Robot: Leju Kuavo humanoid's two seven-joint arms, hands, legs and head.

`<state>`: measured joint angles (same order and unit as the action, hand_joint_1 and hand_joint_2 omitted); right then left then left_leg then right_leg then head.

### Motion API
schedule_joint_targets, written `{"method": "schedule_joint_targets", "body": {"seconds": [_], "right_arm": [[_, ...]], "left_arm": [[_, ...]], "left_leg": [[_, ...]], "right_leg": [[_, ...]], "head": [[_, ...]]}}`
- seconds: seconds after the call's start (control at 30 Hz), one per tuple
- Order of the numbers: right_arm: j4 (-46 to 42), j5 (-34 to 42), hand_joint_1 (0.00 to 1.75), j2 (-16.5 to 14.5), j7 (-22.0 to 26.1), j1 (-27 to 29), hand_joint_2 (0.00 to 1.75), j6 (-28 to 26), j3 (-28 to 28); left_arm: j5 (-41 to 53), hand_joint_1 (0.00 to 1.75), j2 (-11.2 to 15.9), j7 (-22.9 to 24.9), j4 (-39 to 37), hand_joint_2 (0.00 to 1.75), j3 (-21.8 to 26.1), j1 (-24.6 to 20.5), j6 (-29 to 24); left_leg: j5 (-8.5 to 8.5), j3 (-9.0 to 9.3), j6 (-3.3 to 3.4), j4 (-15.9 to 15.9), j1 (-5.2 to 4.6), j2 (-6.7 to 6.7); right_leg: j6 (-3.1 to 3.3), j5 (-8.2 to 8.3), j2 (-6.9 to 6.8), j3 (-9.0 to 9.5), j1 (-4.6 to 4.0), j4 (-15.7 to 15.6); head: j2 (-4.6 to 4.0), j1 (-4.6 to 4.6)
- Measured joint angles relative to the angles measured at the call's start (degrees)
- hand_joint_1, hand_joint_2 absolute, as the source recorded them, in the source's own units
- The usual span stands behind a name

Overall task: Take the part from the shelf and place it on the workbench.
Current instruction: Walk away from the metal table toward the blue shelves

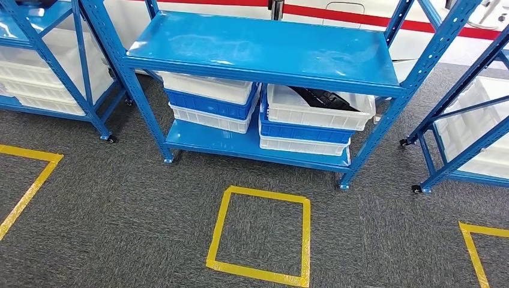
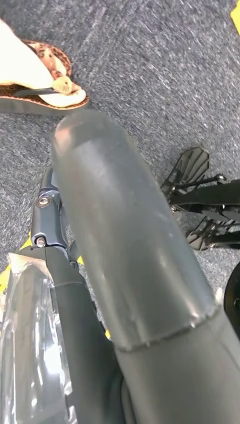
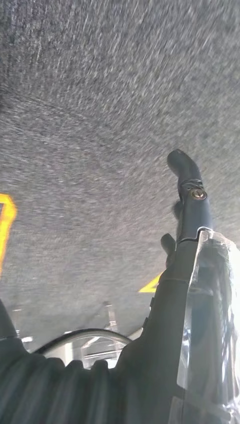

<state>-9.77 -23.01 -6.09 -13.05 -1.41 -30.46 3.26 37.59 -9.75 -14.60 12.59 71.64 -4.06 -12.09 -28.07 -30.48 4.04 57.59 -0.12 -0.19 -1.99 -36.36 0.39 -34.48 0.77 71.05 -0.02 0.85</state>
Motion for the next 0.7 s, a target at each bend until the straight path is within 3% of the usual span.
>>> {"method": "schedule_joint_targets", "body": {"seconds": [0.03, 0.07, 0.1, 0.13, 0.2, 0.27, 0.33, 0.4, 0.47, 0.53, 0.57, 0.6, 0.63, 0.7], "right_arm": [[0.0, 0.0, 0.0, 0.0, 0.1, 0.1, 1.75, 0.0, 0.0], [0.0, 0.0, 0.0, 0.0, 0.1, 0.2, 1.75, 0.0, 0.0], [0.0, 0.0, 0.0, 0.1, 0.2, 0.3, 1.75, 0.0, 0.0], [0.0, 0.0, 0.0, 0.2, 0.3, 0.4, 1.75, 0.0, 0.0], [0.1, 0.1, 0.0, 0.3, 0.5, 0.4, 1.75, 0.0, 0.0], [0.1, 0.3, 0.0, 0.3, 0.6, 0.3, 1.75, -0.2, -0.1], [0.1, 0.5, 0.0, 0.4, 0.6, 0.4, 1.75, -0.3, -0.1], [0.1, 0.5, 0.0, 0.4, 0.6, 0.5, 1.75, -0.4, -0.1], [0.1, 0.5, 0.0, 0.3, 0.7, 0.4, 1.75, -0.4, -0.2], [0.1, 0.5, 0.0, 0.3, 0.8, 0.5, 1.75, -0.4, -0.2], [0.1, 0.5, 0.0, 0.3, 0.8, 0.5, 1.75, -0.4, -0.2], [0.1, 0.5, 0.0, 0.3, 0.8, 0.6, 1.75, -0.4, -0.2], [0.1, 0.5, 0.0, 0.3, 0.8, 0.7, 1.75, -0.4, -0.2], [0.1, 0.5, 0.0, 0.3, 0.8, 0.6, 1.75, -0.4, -0.2]], "left_arm": [[0.0, 0.0, 0.0, 0.0, 0.0, 0.0, 0.0, 0.0, 0.0], [0.0, 0.0, 0.0, 0.0, 0.0, 0.0, 0.0, 0.0, 0.0], [0.0, 0.0, 0.0, 0.0, -0.1, 0.0, 0.0, 0.0, 0.0], [0.0, 0.0, 0.0, -0.1, -0.1, 0.0, 0.0, 0.1, 0.0], [0.1, 0.0, 0.0, -0.3, -0.2, 0.0, 0.0, 0.0, 0.1], [0.4, 0.0, 0.0, -0.4, -0.2, 0.0, 0.0, 0.0, 0.2], [0.7, 0.0, 0.0, -0.4, -0.3, 0.0, -0.1, -0.1, 0.3], [1.0, 0.0, 0.0, -0.4, -0.4, 0.0, -0.2, -0.1, 0.5], [1.0, 0.0, 0.0, -0.4, -0.4, 0.0, -0.3, -0.2, 0.5], [1.1, 0.0, 0.1, -0.4, -0.4, 0.0, -0.3, -0.2, 0.5], [1.1, 0.0, 0.1, -0.3, -0.4, 0.0, -0.3, -0.2, 0.5], [1.1, 0.0, 0.2, -0.3, -0.4, 0.0, -0.3, -0.1, 0.4], [1.1, 0.0, 0.2, -0.3, -0.4, 0.0, -0.3, -0.1, 0.4], [1.1, 0.0, 0.2, -0.3, -0.4, 0.0, -0.3, 0.0, 0.3]], "left_leg": [[-0.34, 0.33, 0.01, 0.0, -0.12, -0.04], [-0.7, 0.8, -0.03, 0.0, -0.23, -0.13], [-1.1, 1.37, -0.13, 0.0, -0.32, -0.21], [-1.51, 1.91, -0.27, -0.1, -0.36, -0.25], [-2.29, 2.76, -0.83, -0.3, -0.38, -0.24], [-2.52, 3.51, -1.62, 0.0, -0.44, -0.13], [-3.07, 3.89, -2.35, 1.3, -0.48, 0.01], [-5.31, 2.5, -3.02, 4.9, -0.2, 0.04], [-8.69, -1.71, -3.78, 11.8, 0.34, 0.01], [-10.06, -5.87, -4.4, 16.3, 0.85, 0.03], [-8.98, -6.59, -4.6, 15.5, 1.07, 0.04], [-6.74, -6.35, -4.72, 12.9, 1.27, 0.06], [-3.59, -5.57, -4.74, 9.1, 1.44, 0.12], [-0.28, -4.43, -4.4, 3.7, 1.31, 0.35]], "right_leg": [[-0.2, 0.16, 0.0, -1.36, -0.02, 0.9], [-0.62, 1.61, 0.0, -1.37, -0.05, -0.7], [-1.1, 3.98, -0.02, -0.45, -0.11, -4.3], [-1.16, 6.36, -0.12, 0.66, -0.21, -7.8], [-0.2, 7.65, -0.51, 1.8, -0.68, -12.4], [1.4, 6.65, -0.69, 1.82, -1.01, -13.0], [2.4, 7.64, -0.58, 3.21, -0.48, -13.6], [3.16, 7.99, -0.62, 4.67, 0.0, -13.8], [3.42, 7.57, -0.56, 5.29, -0.02, -13.8], [3.21, 6.98, -0.34, 5.83, 0.04, -13.7], [2.98, 6.58, -0.24, 6.29, 0.14, -13.7], [2.73, 6.11, -0.19, 6.86, 0.26, -13.7], [2.43, 5.61, -0.16, 7.31, 0.34, -13.7], [1.67, 4.68, -0.1, 8.04, 0.29, -13.8]], "head": [[0.0, 0.02], [0.0, 0.02], [0.0, 0.02], [-0.01, -0.03], [-0.01, -0.15], [-0.01, -0.22], [-0.01, -0.3], [-0.01, -0.55], [-0.01, -0.75], [-0.01, -0.74], [-0.01, -0.74], [-0.01, -0.73], [-0.01, -0.76], [-0.01, -0.85]]}}
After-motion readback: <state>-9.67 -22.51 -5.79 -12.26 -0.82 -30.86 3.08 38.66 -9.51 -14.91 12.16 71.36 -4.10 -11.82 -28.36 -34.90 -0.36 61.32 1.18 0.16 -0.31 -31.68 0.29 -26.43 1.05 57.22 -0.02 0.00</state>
